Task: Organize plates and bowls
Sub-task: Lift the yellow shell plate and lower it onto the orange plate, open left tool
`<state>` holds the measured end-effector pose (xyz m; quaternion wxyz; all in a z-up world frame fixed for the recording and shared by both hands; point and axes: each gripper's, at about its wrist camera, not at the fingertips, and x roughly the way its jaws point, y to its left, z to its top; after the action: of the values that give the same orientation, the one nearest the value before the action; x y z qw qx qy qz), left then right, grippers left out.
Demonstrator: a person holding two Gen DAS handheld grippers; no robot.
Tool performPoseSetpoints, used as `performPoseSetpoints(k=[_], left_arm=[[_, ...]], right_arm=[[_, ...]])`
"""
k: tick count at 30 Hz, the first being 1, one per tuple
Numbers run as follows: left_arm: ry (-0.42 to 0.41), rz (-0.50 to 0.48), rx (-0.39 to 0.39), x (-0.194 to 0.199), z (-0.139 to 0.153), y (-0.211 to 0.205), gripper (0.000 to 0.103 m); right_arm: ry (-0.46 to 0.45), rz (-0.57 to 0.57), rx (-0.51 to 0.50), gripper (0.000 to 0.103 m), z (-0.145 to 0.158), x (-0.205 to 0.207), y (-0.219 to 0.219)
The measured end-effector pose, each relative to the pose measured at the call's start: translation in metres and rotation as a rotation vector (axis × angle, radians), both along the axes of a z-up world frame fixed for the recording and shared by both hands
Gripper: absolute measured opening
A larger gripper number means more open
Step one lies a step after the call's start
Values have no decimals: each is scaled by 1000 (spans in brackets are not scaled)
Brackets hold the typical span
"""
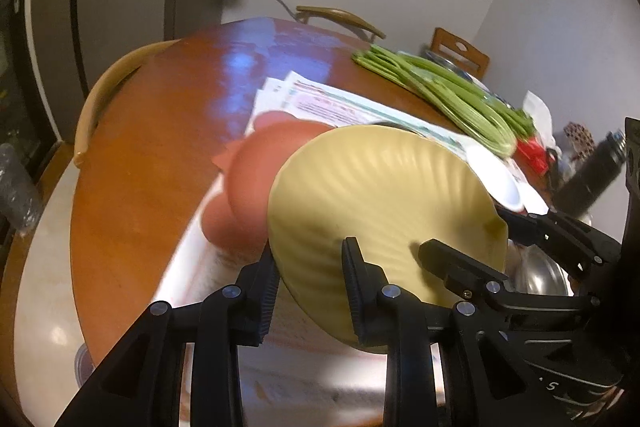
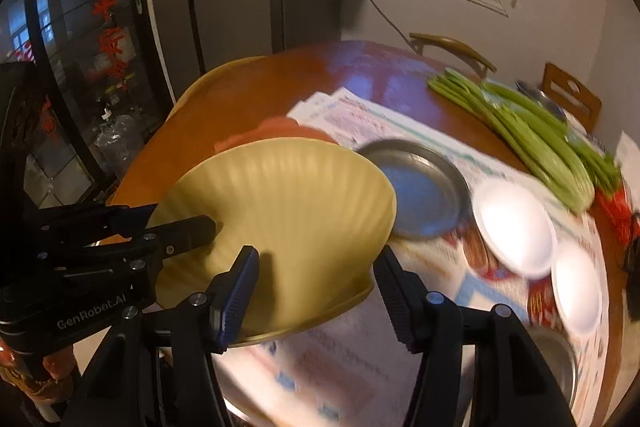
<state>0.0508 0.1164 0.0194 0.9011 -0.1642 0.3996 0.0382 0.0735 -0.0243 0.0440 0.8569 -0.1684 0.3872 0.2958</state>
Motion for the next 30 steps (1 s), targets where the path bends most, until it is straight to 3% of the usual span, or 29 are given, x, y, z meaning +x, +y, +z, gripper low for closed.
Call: performPoseSetpoints(k=[10,21,30], left_arm=[[62,28,32,38,-18,31,30],[53,20,62,45,-19,38,29],[52,36,63,42,-20,50,29]], right_arm=[[77,-7,-1,59,-24,42,36],[184,-42,46,59,-45,63,41],[176,-44,27,59,-48,62,55]])
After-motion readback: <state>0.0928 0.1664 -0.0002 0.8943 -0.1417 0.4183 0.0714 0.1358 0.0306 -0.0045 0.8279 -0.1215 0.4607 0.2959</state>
